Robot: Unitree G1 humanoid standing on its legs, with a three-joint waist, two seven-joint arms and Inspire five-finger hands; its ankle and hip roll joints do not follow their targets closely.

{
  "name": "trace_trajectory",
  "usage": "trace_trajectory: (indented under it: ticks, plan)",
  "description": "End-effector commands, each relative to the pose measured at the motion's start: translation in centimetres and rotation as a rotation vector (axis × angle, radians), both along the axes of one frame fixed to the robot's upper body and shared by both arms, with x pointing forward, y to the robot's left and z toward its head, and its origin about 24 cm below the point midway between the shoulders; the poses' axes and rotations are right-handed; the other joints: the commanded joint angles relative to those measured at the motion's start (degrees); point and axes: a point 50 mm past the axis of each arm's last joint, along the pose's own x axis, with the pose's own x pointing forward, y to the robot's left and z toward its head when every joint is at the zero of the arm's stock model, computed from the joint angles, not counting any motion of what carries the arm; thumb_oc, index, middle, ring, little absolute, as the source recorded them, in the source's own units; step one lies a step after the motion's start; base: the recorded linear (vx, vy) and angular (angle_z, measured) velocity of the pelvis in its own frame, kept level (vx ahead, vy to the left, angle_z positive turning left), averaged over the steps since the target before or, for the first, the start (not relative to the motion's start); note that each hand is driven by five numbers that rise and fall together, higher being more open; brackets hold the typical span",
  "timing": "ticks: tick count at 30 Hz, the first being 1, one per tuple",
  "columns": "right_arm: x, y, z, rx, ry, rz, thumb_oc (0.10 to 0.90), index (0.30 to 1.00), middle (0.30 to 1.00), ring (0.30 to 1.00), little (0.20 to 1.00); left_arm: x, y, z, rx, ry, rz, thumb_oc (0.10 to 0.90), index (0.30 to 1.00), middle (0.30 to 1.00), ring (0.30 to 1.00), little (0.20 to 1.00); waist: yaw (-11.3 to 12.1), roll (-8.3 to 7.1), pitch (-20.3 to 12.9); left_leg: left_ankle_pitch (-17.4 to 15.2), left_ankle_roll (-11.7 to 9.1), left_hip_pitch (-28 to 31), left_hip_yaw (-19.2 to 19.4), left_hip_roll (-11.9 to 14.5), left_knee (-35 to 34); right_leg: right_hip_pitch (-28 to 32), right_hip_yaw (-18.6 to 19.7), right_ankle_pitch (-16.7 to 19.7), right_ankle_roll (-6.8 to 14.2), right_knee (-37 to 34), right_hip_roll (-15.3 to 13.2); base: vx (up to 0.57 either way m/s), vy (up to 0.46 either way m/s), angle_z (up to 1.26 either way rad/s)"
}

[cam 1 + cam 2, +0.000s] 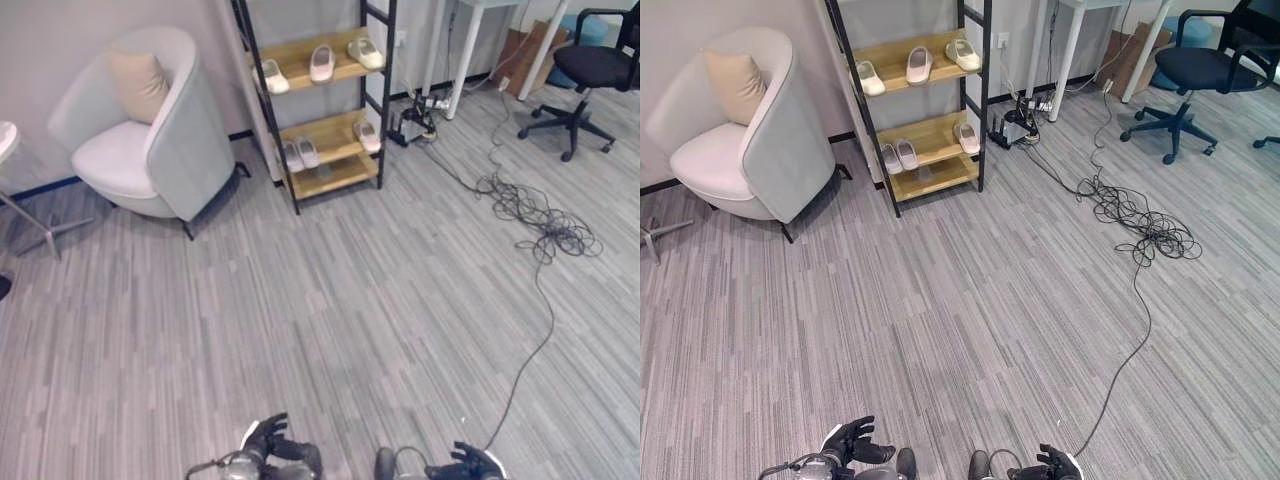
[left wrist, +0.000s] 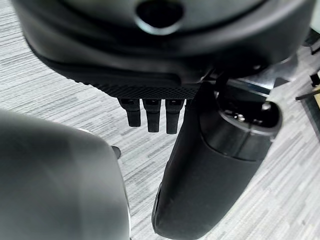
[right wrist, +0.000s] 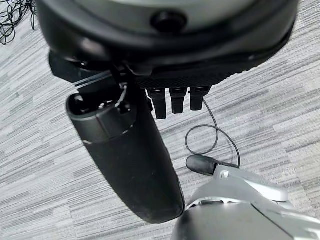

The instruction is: Arrange the slippers neatly on the shoe rack.

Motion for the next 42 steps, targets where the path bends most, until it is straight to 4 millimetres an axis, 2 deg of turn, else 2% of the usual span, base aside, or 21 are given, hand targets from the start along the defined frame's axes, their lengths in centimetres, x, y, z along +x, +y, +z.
trace_trajectory:
  ticks: [1, 7, 11, 12, 14, 15, 16, 17, 18, 19, 21, 23, 24, 25, 27, 31, 34, 35, 37, 40, 42]
  plan:
    - [0.9, -0.8, 0.5, -0.029, -0.045, 0.016, 0.800, 0.900, 0.900, 0.900, 0.900, -0.4, -0.7, -0.2, -0.004, -0.003, 0.018, 0.800, 0.900, 0.900, 0.900, 0.900, 0.6, -1.04, -0.4, -4.7, 3.0, -2.5, 0.6, 0.5, 1.5, 1.7, -0.6, -5.7, 4.8, 3.7, 1.1, 0.14, 0.013, 0.07]
    - [1.8, -0.5, 0.8, -0.027, -0.075, 0.012, 0.800, 0.900, 0.900, 0.900, 0.900, -0.7, -0.1, -0.2, 0.008, -0.002, 0.030, 0.800, 0.900, 0.900, 0.900, 0.900, 3.4, -1.64, -0.5, 0.0, 3.1, -9.0, 2.6, -0.7, -5.6, 4.4, 2.3, -7.8, 5.6, 2.8, 2.6, 0.25, 0.037, -0.02]
    - [1.6, -0.1, 0.6, -0.020, -0.064, 0.037, 0.800, 0.900, 0.900, 0.900, 0.900, -1.5, 0.2, -0.5, 0.007, 0.018, 0.051, 0.800, 0.900, 0.900, 0.900, 0.900, 4.3, -2.44, -2.1, -2.1, 5.0, -7.9, 2.2, -2.0, -5.0, 6.1, 4.4, -9.5, 6.4, 4.5, 1.7, 0.28, 0.097, -0.56]
    - [1.8, 0.2, 0.6, -0.012, -0.068, 0.049, 0.800, 0.900, 0.900, 0.900, 0.900, -1.5, 0.3, -0.4, 0.008, 0.016, 0.053, 0.800, 0.900, 0.900, 0.900, 0.900, 4.8, -2.93, -2.5, -3.2, 5.8, -7.4, 2.6, -2.6, -4.4, 6.1, 5.0, -9.3, 6.9, 6.3, 0.9, 0.37, 0.174, -0.70]
    - [2.4, 0.6, 0.7, 0.001, -0.081, 0.073, 0.800, 0.900, 0.900, 0.900, 0.900, -0.8, 0.2, -0.1, 0.004, -0.013, 0.044, 0.800, 0.900, 0.900, 0.900, 0.900, 5.3, -3.02, -2.7, -5.8, 8.3, -3.9, 3.3, -4.4, -4.3, 2.5, 4.9, -5.2, 10.5, 17.7, -1.6, 0.31, 0.170, -0.54]
    - [2.4, 0.6, 0.7, 0.001, -0.081, 0.073, 0.800, 0.900, 0.900, 0.900, 0.900, -0.7, 0.2, -0.1, 0.004, -0.013, 0.044, 0.800, 0.900, 0.900, 0.900, 0.900, 5.4, -2.92, -2.8, -5.6, 8.3, -4.0, 3.3, -4.2, -4.4, 2.3, 5.0, -5.0, 10.5, 17.5, -1.5, 0.28, 0.162, -0.23]
    - [3.1, 0.8, 0.9, 0.006, -0.100, 0.088, 0.800, 0.900, 0.900, 0.900, 0.900, 0.1, 0.0, 0.2, 0.002, -0.044, 0.023, 0.800, 0.900, 0.900, 0.900, 0.900, 4.3, -2.47, -2.2, -7.3, 10.2, -0.2, 2.5, -5.5, -5.1, -1.4, 5.9, 2.4, 12.8, 28.6, -2.5, 0.27, 0.148, -0.02]
    - [3.5, 0.8, 1.1, 0.009, -0.113, 0.087, 0.800, 0.900, 0.900, 0.900, 0.900, 0.5, 0.0, 0.4, 0.005, -0.055, 0.011, 0.800, 0.900, 0.900, 0.900, 0.900, 3.6, -1.40, -2.0, -7.6, 10.6, 1.2, 1.9, -5.1, -5.5, -3.4, 6.1, 4.3, 12.9, 32.5, -1.7, 0.28, 0.149, -0.06]
    - [3.5, 0.8, 1.1, 0.008, -0.113, 0.087, 0.800, 0.900, 0.900, 0.900, 0.900, 0.5, 0.0, 0.4, 0.004, -0.055, 0.011, 0.800, 0.900, 0.900, 0.900, 0.900, 3.6, -1.44, -1.9, -7.7, 10.6, 1.3, 1.9, -5.2, -5.4, -3.4, 6.1, 4.2, 12.9, 32.8, -1.7, 0.32, 0.100, 0.18]
    - [4.0, 1.0, 1.3, 0.015, -0.136, 0.086, 0.800, 0.900, 0.900, 0.900, 0.900, 0.8, 0.0, 0.5, 0.012, -0.063, -0.004, 0.800, 0.900, 0.900, 0.900, 0.900, 2.5, 0.57, -1.4, -8.9, 11.3, 4.7, 0.5, -4.6, -6.4, -8.0, 5.2, 4.2, 12.3, 37.6, -1.2, 0.24, 0.055, 0.35]
    - [4.3, 1.0, 1.5, 0.016, -0.150, 0.091, 0.800, 0.900, 0.900, 0.900, 0.900, 0.9, 0.0, 0.6, 0.014, -0.065, -0.011, 0.800, 0.900, 0.900, 0.900, 0.900, 1.6, 0.88, -1.0, -9.7, 11.4, 6.7, -0.4, -4.9, -6.9, -10.2, 3.9, 2.7, 11.8, 38.8, -2.1, 0.37, 0.034, 0.37]
    - [4.8, 0.8, 1.8, 0.008, -0.178, 0.107, 0.800, 0.900, 0.900, 0.900, 0.900, 1.2, 0.0, 0.6, 0.018, -0.070, -0.019, 0.800, 0.900, 0.900, 0.900, 0.900, -0.7, 1.20, -0.7, -12.0, 10.6, 11.3, -2.4, -5.2, -8.5, -14.9, -0.3, -0.5, 9.9, 30.7, -4.1, 0.61, -0.112, 0.22]
    - [5.1, 0.7, 2.1, 0.009, -0.195, 0.100, 0.800, 0.900, 0.900, 0.900, 0.900, 1.3, -0.1, 0.7, 0.025, -0.071, -0.032, 0.800, 0.900, 0.900, 0.900, 0.900, -2.4, 0.31, -1.0, -13.4, 9.8, 13.9, -4.3, -6.2, -9.1, -18.2, 0.5, 0.8, 9.8, 21.7, -4.5, 0.46, -0.156, 0.22]
    - [5.1, 0.7, 2.1, 0.008, -0.194, 0.100, 0.800, 0.900, 0.900, 0.900, 0.900, 1.3, -0.1, 0.7, 0.024, -0.071, -0.032, 0.800, 0.900, 0.900, 0.900, 0.900, -2.6, 0.69, -0.6, -13.8, 9.7, 14.5, -4.6, -5.8, -9.0, -17.3, 0.1, 0.6, 9.8, 21.4, -4.2, 0.50, -0.188, 0.34]
    - [5.0, 0.5, 2.0, 0.003, -0.187, 0.099, 0.800, 0.900, 0.900, 0.900, 0.900, 1.6, -0.2, 0.7, 0.030, -0.074, -0.038, 0.800, 0.900, 0.900, 0.900, 0.900, -4.8, 0.43, -0.6, -15.6, 8.7, 17.8, -6.9, -5.5, -9.8, -19.5, 3.8, 3.2, 10.8, 12.4, -3.5, 0.44, -0.159, 0.45]
    - [3.9, 0.3, 1.6, 0.003, -0.146, 0.102, 0.800, 0.900, 0.900, 0.900, 0.900, 0.6, -0.4, 0.2, 0.020, -0.036, -0.035, 0.800, 0.900, 0.900, 0.900, 0.900, -5.1, 0.26, -1.4, -16.7, 7.6, 20.4, -8.2, -5.1, -9.4, -19.2, 4.4, 5.6, 11.0, 10.0, -4.1, 0.35, -0.173, 0.61]
    - [2.8, 0.0, 1.3, 0.007, -0.121, 0.079, 0.800, 0.900, 0.900, 0.900, 0.900, -0.5, -0.5, -0.2, 0.010, -0.001, -0.025, 0.800, 0.900, 0.900, 0.900, 0.900, -5.3, 1.07, -2.8, -8.1, 3.0, 18.4, -8.8, -2.3, -0.1, -15.6, 3.6, 4.7, 8.0, 11.1, -1.6, 0.34, -0.249, 0.25]
    - [2.7, -0.1, 1.3, 0.007, -0.122, 0.065, 0.800, 0.900, 0.900, 0.900, 0.900, -0.6, -0.4, -0.2, 0.008, 0.000, -0.021, 0.800, 0.900, 0.900, 0.900, 0.900, -5.0, 0.69, -2.5, -4.1, 1.8, 15.9, -7.4, -1.2, 5.4, -13.9, 3.2, 3.7, 7.1, 10.8, -1.8, 0.23, -0.246, 0.31]
    - [3.2, -0.3, 1.5, 0.005, -0.143, 0.053, 0.800, 0.900, 0.900, 0.900, 0.900, -0.2, -0.5, -0.1, 0.003, -0.012, -0.008, 0.800, 0.900, 0.900, 0.900, 0.900, -4.1, -0.54, -1.5, -0.8, 1.2, 10.9, -5.5, -0.4, 15.4, -10.7, 3.1, 2.1, 5.3, 9.9, -1.7, 0.21, -0.239, 0.10]
    - [3.5, -0.5, 1.6, -0.004, -0.144, 0.038, 0.800, 0.900, 0.900, 0.900, 0.900, 0.5, -0.6, 0.2, 0.004, -0.031, -0.014, 0.800, 0.900, 0.900, 0.900, 0.900, -3.0, -2.04, -0.7, -1.6, 2.6, 5.0, -0.7, 2.1, 18.7, -6.5, 2.8, -0.3, 3.9, 8.4, -1.4, 0.26, -0.185, -0.16]
    - [3.5, -0.4, 1.6, 0.003, -0.153, 0.027, 0.800, 0.900, 0.900, 0.900, 0.900, 0.9, -0.6, 0.3, 0.008, -0.046, -0.017, 0.800, 0.900, 0.900, 0.900, 0.900, -1.7, -2.56, -0.6, -3.7, 3.6, 0.1, 1.0, 1.1, 15.4, -3.7, 3.1, -1.7, 3.8, 7.1, -0.6, 0.33, -0.094, 0.25]
